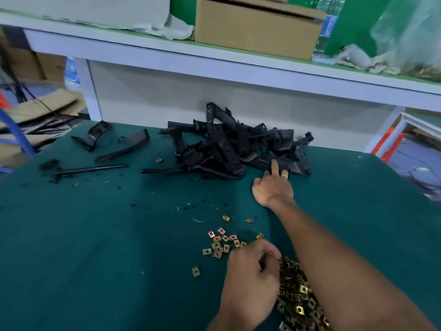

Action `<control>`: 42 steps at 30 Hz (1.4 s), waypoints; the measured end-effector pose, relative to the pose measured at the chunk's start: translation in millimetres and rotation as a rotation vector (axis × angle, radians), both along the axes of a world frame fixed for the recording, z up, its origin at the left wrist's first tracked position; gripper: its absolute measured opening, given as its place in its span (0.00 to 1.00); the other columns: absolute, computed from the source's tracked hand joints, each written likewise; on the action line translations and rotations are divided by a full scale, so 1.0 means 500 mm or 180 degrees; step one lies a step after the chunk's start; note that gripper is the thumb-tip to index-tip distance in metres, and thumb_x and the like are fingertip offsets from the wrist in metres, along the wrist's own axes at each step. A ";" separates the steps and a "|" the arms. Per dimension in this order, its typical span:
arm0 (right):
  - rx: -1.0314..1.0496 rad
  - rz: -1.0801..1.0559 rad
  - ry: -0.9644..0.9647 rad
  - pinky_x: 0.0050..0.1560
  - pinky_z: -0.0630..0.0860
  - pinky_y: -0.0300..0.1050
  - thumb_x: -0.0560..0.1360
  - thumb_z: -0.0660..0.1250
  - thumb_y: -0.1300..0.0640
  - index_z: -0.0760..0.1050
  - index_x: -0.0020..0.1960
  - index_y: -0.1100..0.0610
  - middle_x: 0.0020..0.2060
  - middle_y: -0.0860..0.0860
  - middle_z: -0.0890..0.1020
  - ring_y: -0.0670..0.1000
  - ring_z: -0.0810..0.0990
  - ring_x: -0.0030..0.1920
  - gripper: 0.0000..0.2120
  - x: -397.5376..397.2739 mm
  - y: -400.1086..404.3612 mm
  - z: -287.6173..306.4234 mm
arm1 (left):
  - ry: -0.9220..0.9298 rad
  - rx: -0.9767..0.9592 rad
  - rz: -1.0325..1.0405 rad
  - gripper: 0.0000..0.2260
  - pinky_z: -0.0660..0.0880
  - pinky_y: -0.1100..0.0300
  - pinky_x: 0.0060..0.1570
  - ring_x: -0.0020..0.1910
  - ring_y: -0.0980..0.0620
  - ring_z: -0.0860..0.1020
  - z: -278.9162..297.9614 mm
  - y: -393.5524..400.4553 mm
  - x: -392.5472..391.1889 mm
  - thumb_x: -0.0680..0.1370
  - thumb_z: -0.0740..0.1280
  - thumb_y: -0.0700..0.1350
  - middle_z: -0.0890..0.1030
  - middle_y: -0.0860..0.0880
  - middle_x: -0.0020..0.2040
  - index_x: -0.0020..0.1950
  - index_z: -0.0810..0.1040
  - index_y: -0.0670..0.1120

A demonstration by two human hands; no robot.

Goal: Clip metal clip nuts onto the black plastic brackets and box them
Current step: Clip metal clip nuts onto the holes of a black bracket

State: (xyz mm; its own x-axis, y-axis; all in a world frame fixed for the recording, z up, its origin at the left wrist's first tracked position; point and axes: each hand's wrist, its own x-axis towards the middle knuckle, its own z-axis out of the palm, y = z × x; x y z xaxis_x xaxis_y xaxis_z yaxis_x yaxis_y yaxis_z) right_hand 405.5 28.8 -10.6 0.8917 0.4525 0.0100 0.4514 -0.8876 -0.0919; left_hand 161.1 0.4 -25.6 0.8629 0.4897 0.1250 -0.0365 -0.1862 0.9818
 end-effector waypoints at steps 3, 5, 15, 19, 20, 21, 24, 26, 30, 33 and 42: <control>-0.0056 0.0081 -0.0725 0.44 0.75 0.52 0.83 0.55 0.47 0.82 0.55 0.60 0.74 0.51 0.64 0.59 0.72 0.65 0.21 -0.015 -0.022 0.018 | -0.0001 -0.0106 -0.0007 0.10 0.64 0.63 0.25 0.24 0.58 0.70 0.001 0.000 0.000 0.76 0.60 0.46 0.78 0.54 0.28 0.44 0.80 0.57; -0.0021 0.0241 -0.1313 0.45 0.77 0.52 0.82 0.58 0.48 0.83 0.51 0.59 0.68 0.52 0.73 0.60 0.75 0.59 0.19 -0.016 -0.054 0.037 | -0.0030 -0.0150 -0.0006 0.10 0.64 0.63 0.25 0.23 0.58 0.69 0.004 0.000 -0.002 0.75 0.60 0.46 0.77 0.55 0.28 0.44 0.80 0.56; 0.3173 0.0000 0.0590 0.43 0.74 0.42 0.73 0.73 0.54 0.88 0.44 0.53 0.43 0.50 0.88 0.43 0.83 0.43 0.06 -0.096 -0.244 0.172 | -0.0075 0.0012 0.0097 0.11 0.62 0.65 0.23 0.21 0.59 0.67 0.003 0.000 -0.007 0.82 0.63 0.39 0.76 0.54 0.26 0.46 0.81 0.53; 0.3177 0.0766 0.1558 0.39 0.72 0.30 0.74 0.71 0.50 0.88 0.41 0.52 0.42 0.49 0.89 0.38 0.82 0.35 0.10 -0.251 -0.280 0.147 | -0.0608 -0.0202 0.0543 0.06 0.69 0.65 0.30 0.28 0.59 0.73 0.023 0.001 -0.018 0.83 0.64 0.43 0.79 0.56 0.33 0.50 0.80 0.51; 0.3161 0.0863 0.1653 0.40 0.73 0.33 0.75 0.70 0.49 0.87 0.39 0.53 0.38 0.48 0.88 0.40 0.82 0.34 0.12 -0.283 -0.282 0.136 | -0.0723 -0.0281 0.0619 0.05 0.72 0.63 0.33 0.33 0.58 0.76 0.030 0.004 -0.020 0.84 0.64 0.46 0.81 0.56 0.38 0.52 0.80 0.52; 0.3135 0.0921 0.1684 0.37 0.72 0.36 0.76 0.69 0.48 0.86 0.36 0.54 0.31 0.46 0.85 0.42 0.79 0.30 0.14 -0.310 -0.281 0.125 | -0.0789 -0.0391 0.0634 0.07 0.75 0.62 0.36 0.36 0.57 0.78 0.038 0.006 -0.024 0.84 0.64 0.48 0.82 0.55 0.41 0.51 0.81 0.54; 0.3071 0.1006 0.1806 0.26 0.60 0.38 0.78 0.67 0.49 0.78 0.31 0.57 0.19 0.44 0.68 0.44 0.63 0.21 0.19 -0.368 -0.257 0.095 | -0.0874 -0.0842 0.0539 0.12 0.75 0.68 0.40 0.39 0.59 0.79 0.053 0.014 -0.032 0.85 0.63 0.50 0.82 0.55 0.39 0.44 0.83 0.56; 0.2933 0.1243 0.1878 0.26 0.60 0.38 0.81 0.66 0.53 0.73 0.31 0.57 0.20 0.44 0.69 0.43 0.65 0.22 0.20 -0.387 -0.242 0.082 | -0.0904 -0.1252 0.0578 0.10 0.79 0.59 0.52 0.50 0.51 0.83 0.055 0.020 -0.032 0.84 0.63 0.48 0.85 0.49 0.49 0.55 0.82 0.46; 0.2643 0.1751 0.1559 0.25 0.63 0.47 0.81 0.65 0.48 0.70 0.32 0.59 0.23 0.53 0.73 0.46 0.69 0.25 0.22 -0.390 -0.247 0.061 | -0.0961 -0.1903 0.0706 0.10 0.82 0.51 0.47 0.51 0.43 0.86 0.055 0.039 -0.032 0.86 0.60 0.43 0.86 0.43 0.51 0.58 0.79 0.39; 0.2770 0.1488 0.0570 0.27 0.64 0.51 0.82 0.65 0.48 0.71 0.31 0.61 0.24 0.53 0.71 0.48 0.68 0.25 0.24 -0.349 -0.275 0.037 | -0.1092 -0.2033 0.0912 0.09 0.80 0.56 0.37 0.41 0.45 0.85 0.057 0.062 -0.036 0.87 0.58 0.41 0.86 0.45 0.46 0.59 0.76 0.41; 0.1532 0.1215 0.0196 0.60 0.76 0.45 0.82 0.67 0.56 0.80 0.68 0.52 0.60 0.43 0.81 0.47 0.75 0.65 0.15 -0.285 -0.278 0.012 | -0.0862 -0.0612 0.0536 0.20 0.70 0.57 0.23 0.21 0.45 0.71 0.044 0.085 -0.036 0.86 0.59 0.49 0.76 0.42 0.29 0.34 0.70 0.50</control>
State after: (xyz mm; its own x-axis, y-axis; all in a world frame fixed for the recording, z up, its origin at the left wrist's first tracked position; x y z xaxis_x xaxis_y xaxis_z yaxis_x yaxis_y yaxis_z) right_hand 262.9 -110.3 -4.6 0.6731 0.6974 0.2460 0.7102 -0.5169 -0.4779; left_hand 143.0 43.1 -3.7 0.7165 0.6587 0.2295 -0.2842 -0.0248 0.9584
